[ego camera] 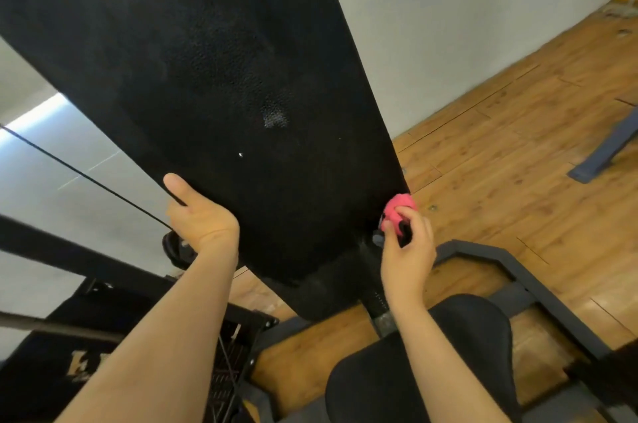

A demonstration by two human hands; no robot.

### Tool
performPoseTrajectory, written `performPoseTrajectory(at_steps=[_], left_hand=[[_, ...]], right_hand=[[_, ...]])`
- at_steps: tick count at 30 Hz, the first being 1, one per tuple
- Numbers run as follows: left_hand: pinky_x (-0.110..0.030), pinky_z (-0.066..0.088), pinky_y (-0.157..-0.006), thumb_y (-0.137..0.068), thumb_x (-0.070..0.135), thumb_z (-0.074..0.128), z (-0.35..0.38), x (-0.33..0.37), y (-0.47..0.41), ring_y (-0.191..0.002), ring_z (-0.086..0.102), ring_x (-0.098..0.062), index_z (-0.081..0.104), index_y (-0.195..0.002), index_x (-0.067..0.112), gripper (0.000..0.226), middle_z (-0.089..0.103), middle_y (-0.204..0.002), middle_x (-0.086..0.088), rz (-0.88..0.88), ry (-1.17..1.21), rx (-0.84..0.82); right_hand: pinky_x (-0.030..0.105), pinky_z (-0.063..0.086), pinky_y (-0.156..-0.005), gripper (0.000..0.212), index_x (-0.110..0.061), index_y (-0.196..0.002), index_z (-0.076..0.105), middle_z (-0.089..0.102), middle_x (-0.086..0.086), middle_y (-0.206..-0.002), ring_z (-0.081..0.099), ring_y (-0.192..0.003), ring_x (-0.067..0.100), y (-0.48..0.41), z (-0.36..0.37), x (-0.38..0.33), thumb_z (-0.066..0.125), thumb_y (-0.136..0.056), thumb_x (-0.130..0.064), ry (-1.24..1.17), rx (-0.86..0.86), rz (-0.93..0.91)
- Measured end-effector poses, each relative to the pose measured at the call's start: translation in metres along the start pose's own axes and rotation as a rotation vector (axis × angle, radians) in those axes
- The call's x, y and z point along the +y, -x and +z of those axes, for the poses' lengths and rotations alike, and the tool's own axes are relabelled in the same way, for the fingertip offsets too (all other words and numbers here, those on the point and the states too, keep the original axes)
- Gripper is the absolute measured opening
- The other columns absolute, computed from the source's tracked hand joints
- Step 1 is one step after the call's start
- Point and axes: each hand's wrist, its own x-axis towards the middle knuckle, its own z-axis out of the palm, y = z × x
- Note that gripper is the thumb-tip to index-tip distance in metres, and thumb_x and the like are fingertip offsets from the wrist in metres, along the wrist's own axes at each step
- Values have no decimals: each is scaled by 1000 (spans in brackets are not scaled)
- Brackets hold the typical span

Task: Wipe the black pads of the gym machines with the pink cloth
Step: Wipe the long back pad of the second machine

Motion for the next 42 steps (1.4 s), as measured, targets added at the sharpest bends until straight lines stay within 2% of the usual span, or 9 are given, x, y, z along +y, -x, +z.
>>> performPoseTrajectory(at_steps=[5, 10, 14, 17, 23, 28, 34, 37, 42], left_hand=[[-24, 27, -93, -100, 56, 18, -2, 0, 2, -102, 44, -8, 50, -127, 14, 59, 47, -100, 10, 28, -7, -28], [-24, 27, -90, -101, 54, 20, -1, 1, 2, -97, 42, -7, 49, -127, 13, 57, 41, -84, 17, 22, 10, -41], [-24, 27, -84, -101, 54, 20, 0, 3, 4, -74, 42, -1, 50, -94, 23, 43, 40, -77, 15, 10, 2, -46], [-24, 28, -81, -101, 55, 19, -2, 0, 0, -71, 42, 2, 42, -84, 29, 39, 44, -78, 13, 24, -3, -60], [-12, 28, -68, -102, 52, 19, -3, -1, 1, -72, 44, 3, 45, -96, 27, 36, 47, -79, 15, 57, 12, -87], [-17, 32, -72, -101, 54, 20, -3, -2, 0, -73, 47, 1, 43, -80, 33, 38, 48, -79, 13, 67, -2, -77], [-25, 32, -89, -101, 54, 20, -2, -3, -2, -90, 47, -5, 43, -101, 25, 38, 47, -84, 16, 51, 13, -74], [-25, 31, -89, -101, 54, 20, -2, -3, 0, -93, 45, -6, 42, -103, 24, 37, 45, -84, 16, 41, 20, -81], [-23, 32, -91, -102, 53, 21, -2, -2, 1, -81, 45, 3, 44, -102, 27, 34, 47, -85, 19, 54, 33, -70]], right_hand=[[8, 42, -86, 35, -35, -103, 57, 53, -23, -102, 53, -101, -5, 58, 23, 3, 66, -85, -6, 13, -81, 38], [23, 52, -87, 31, -31, -98, 62, 57, -17, -103, 54, -101, -6, 99, 31, 16, 69, -84, -4, 47, -326, 125], [5, 39, -82, 35, -34, -98, 58, 57, -13, -102, 52, -100, -11, 54, 6, 6, 66, -86, -2, -52, -78, 77], [14, 38, -82, 22, -20, -110, 60, 55, -6, -112, 52, -99, 2, 3, -12, 8, 62, -91, -10, -35, 110, 154], [10, 35, -78, 25, -19, -112, 58, 53, -7, -108, 51, -95, 3, 30, 9, 27, 60, -91, -5, 117, 4, 171], [6, 39, -75, 33, -28, -100, 54, 54, -6, -104, 58, -102, 13, 86, 17, 44, 65, -86, -1, 174, -260, 168], [10, 37, -73, 14, -17, -101, 56, 51, 2, -110, 50, -90, 6, 0, -20, 34, 62, -91, -9, 59, 121, 207], [19, 39, -77, 16, -16, -107, 56, 47, 1, -114, 51, -95, 14, -15, -18, 42, 58, -93, -8, 131, 97, 244], [14, 42, -77, 20, -16, -101, 57, 53, -2, -103, 57, -95, 11, 52, 9, 55, 63, -88, -3, 135, -25, 223]])
